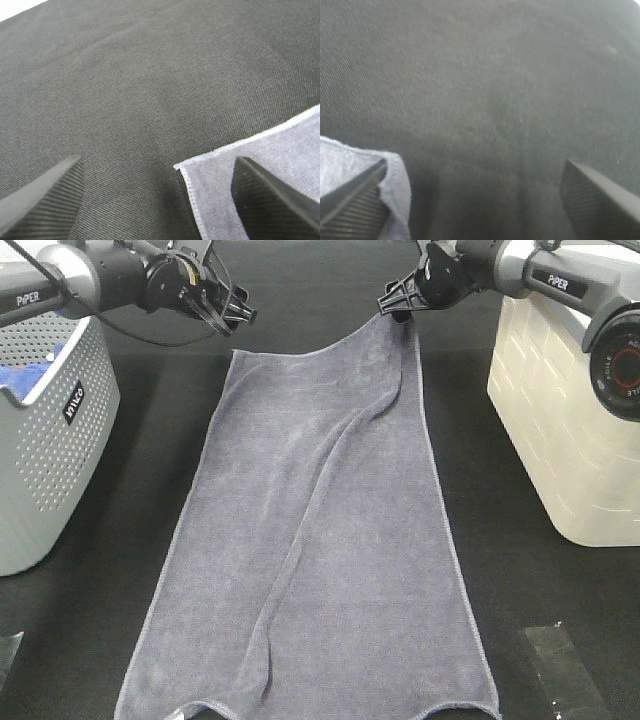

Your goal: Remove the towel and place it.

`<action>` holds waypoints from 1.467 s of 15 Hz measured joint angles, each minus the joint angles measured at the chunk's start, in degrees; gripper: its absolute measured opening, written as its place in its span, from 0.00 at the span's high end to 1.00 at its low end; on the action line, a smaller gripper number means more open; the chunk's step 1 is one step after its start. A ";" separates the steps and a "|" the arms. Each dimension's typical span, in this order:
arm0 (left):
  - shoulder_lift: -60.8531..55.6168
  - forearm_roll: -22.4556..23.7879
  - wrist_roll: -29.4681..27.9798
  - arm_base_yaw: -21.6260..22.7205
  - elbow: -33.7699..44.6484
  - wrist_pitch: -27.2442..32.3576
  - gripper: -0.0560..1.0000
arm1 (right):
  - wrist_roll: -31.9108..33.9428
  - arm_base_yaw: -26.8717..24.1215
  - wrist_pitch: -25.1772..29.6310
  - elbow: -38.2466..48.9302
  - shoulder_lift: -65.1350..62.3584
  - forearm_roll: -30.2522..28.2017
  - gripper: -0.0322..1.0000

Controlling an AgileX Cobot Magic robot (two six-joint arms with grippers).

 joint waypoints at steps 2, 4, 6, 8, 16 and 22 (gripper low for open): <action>0.00 -1.72 0.00 0.00 0.00 0.06 0.22 | 0.00 0.00 0.46 0.00 0.00 0.00 0.14; 0.00 -3.50 0.00 0.00 0.00 0.29 0.22 | 0.00 0.00 0.92 0.00 0.00 0.06 0.14; 0.00 -4.76 0.00 0.00 0.00 0.40 0.22 | 0.00 0.00 0.97 0.00 0.00 0.11 0.14; 0.00 -6.82 0.00 0.00 0.00 0.63 0.22 | 0.29 0.00 0.97 0.00 0.00 0.17 0.13; 0.00 -8.82 0.00 0.00 0.00 0.86 0.22 | 4.13 0.00 1.20 0.00 0.00 0.00 0.11; 0.00 -10.89 0.00 0.00 0.00 0.92 0.22 | 5.96 0.06 2.52 0.00 0.00 -1.49 0.09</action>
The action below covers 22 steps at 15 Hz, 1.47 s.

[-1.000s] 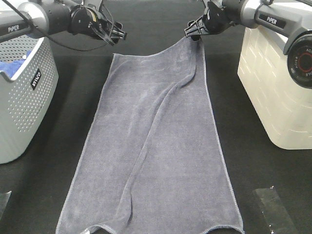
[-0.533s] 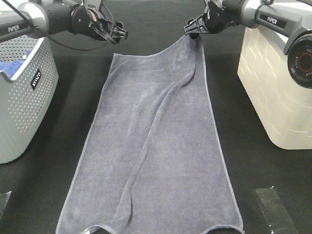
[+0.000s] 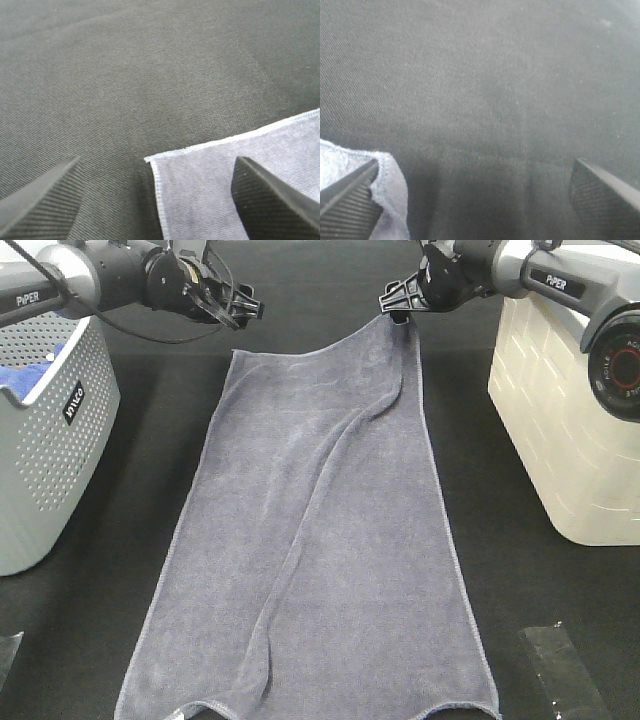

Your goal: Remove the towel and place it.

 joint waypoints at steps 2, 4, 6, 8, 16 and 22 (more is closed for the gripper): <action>0.00 -0.34 0.00 0.00 0.00 0.11 0.22 | 0.00 0.00 -0.23 0.00 0.00 0.00 0.10; 0.00 -0.40 0.00 0.00 0.00 1.38 0.22 | 0.00 0.00 -0.23 0.00 0.00 0.00 0.17; 0.00 -0.40 0.00 0.00 0.00 1.66 0.22 | -0.46 0.00 0.06 0.00 0.00 -0.11 0.42; 0.00 -0.40 0.00 0.00 0.00 1.66 0.22 | -0.52 0.06 0.80 0.00 -0.06 -0.06 0.73; 0.00 -0.40 0.00 0.00 0.00 1.66 0.22 | -0.69 0.17 1.15 0.00 -1.20 3.72 0.61; 0.00 -2.75 0.00 0.00 0.00 1.66 0.22 | -3.55 0.17 1.38 0.00 -1.20 5.50 0.03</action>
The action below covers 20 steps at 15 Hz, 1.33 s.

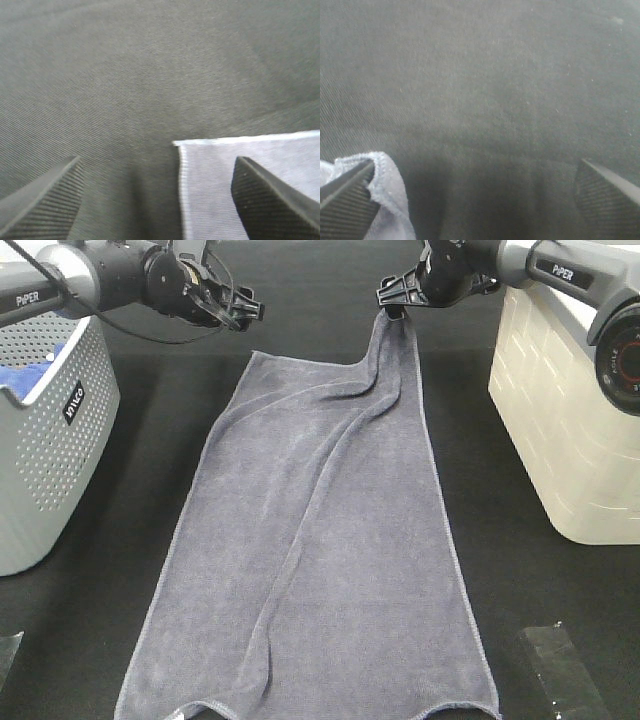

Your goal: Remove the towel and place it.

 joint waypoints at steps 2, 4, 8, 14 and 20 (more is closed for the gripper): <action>0.34 -5.67 0.00 -0.40 0.00 -0.69 0.22 | 0.00 0.00 0.57 0.00 0.00 0.00 0.03; 1.32 -7.68 0.00 -1.49 0.00 -2.81 0.23 | 0.00 0.00 0.57 0.00 0.00 0.00 0.03; 2.69 -8.31 0.00 -3.15 0.00 -7.05 0.23 | 0.00 0.00 0.57 0.00 0.00 0.00 0.03; 6.88 -8.54 0.00 -3.27 0.00 -13.52 0.24 | 0.00 0.00 2.86 0.00 0.00 0.06 0.03; 7.79 -8.25 0.00 -3.15 0.00 -14.32 0.24 | 0.00 0.00 5.04 0.00 0.00 0.11 0.03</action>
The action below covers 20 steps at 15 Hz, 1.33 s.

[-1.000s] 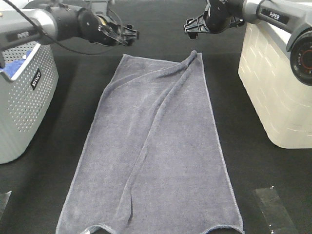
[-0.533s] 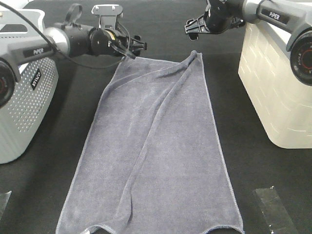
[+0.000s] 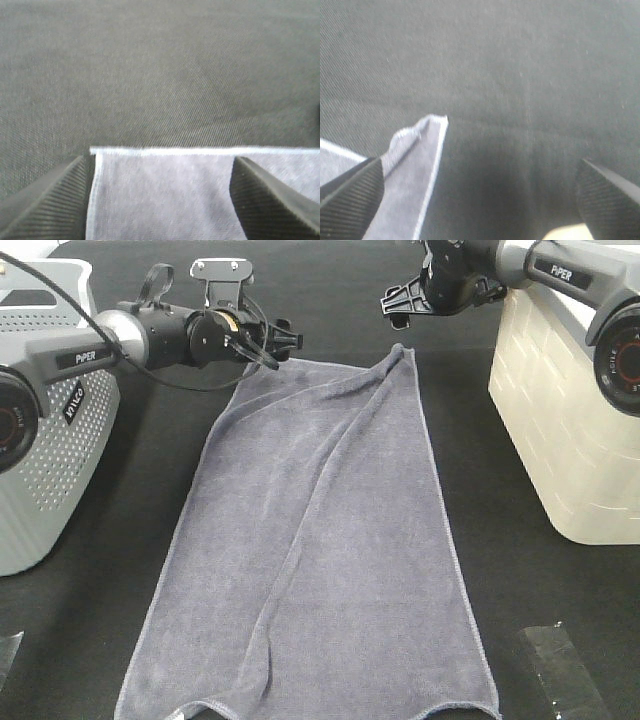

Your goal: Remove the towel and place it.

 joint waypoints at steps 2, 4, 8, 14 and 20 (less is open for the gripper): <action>1.20 0.57 0.00 0.00 0.00 0.00 0.24 | 0.00 0.00 0.40 0.00 0.00 0.00 0.03; 2.01 2.86 0.00 0.00 0.06 0.06 0.24 | 0.00 0.00 0.80 0.00 0.00 0.00 0.03; -0.92 3.61 0.00 0.00 0.06 2.01 0.26 | -1.60 0.11 4.93 0.00 -1.66 2.52 0.03; -15.70 7.51 0.00 0.11 0.06 30.77 0.28 | -12.03 0.06 22.06 0.00 -12.09 15.64 0.03; -27.85 7.62 0.00 0.17 0.06 64.29 0.28 | -18.16 0.06 32.66 0.17 -18.11 24.47 0.03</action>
